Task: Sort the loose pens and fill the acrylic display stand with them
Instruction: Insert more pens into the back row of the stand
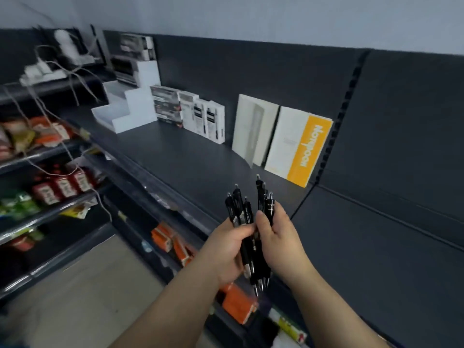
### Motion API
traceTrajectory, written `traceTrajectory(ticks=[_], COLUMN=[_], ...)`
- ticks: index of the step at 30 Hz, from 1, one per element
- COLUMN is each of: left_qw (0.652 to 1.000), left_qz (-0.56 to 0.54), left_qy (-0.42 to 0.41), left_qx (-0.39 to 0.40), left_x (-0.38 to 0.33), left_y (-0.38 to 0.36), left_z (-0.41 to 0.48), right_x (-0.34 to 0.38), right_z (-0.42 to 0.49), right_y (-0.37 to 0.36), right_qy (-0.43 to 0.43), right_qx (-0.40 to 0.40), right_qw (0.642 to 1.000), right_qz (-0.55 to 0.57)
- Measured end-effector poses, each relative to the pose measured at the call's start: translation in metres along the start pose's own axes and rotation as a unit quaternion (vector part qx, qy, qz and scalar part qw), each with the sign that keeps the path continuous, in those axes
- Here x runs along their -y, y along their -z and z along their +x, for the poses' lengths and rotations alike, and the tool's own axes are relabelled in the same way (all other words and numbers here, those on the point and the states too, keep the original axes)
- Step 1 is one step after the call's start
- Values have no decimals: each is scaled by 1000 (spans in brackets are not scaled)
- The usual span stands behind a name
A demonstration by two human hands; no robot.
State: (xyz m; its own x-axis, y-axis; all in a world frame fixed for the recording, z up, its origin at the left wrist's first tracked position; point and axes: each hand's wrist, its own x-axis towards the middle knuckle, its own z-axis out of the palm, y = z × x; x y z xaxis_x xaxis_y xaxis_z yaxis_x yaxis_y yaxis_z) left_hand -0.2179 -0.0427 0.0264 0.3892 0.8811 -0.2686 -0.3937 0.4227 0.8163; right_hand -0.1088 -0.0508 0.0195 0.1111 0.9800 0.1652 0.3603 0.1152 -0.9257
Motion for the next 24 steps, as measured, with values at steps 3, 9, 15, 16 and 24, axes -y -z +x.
traceTrajectory(ticks=[3, 9, 15, 16, 24], left_qw=[999, 996, 993, 993, 981], left_qz=[22, 31, 16, 9, -11], left_qy=[-36, -63, -81, -81, -93], left_qx=[-11, -49, -81, -88, -169], left_x=[-37, -87, -125, -131, -202], left_y=[66, 166, 238, 248, 328], left_z=[-13, -29, -33, -33, 20], right_x=[24, 63, 78, 79, 91], right_z=[18, 38, 70, 78, 170], right_y=[-75, -183, -259, -271, -361], right_qy=[23, 17, -6, -5, -33], right_qx=[20, 91, 146, 154, 217], right_qw=[999, 996, 987, 986, 959], right_qz=[-22, 15, 60, 60, 181])
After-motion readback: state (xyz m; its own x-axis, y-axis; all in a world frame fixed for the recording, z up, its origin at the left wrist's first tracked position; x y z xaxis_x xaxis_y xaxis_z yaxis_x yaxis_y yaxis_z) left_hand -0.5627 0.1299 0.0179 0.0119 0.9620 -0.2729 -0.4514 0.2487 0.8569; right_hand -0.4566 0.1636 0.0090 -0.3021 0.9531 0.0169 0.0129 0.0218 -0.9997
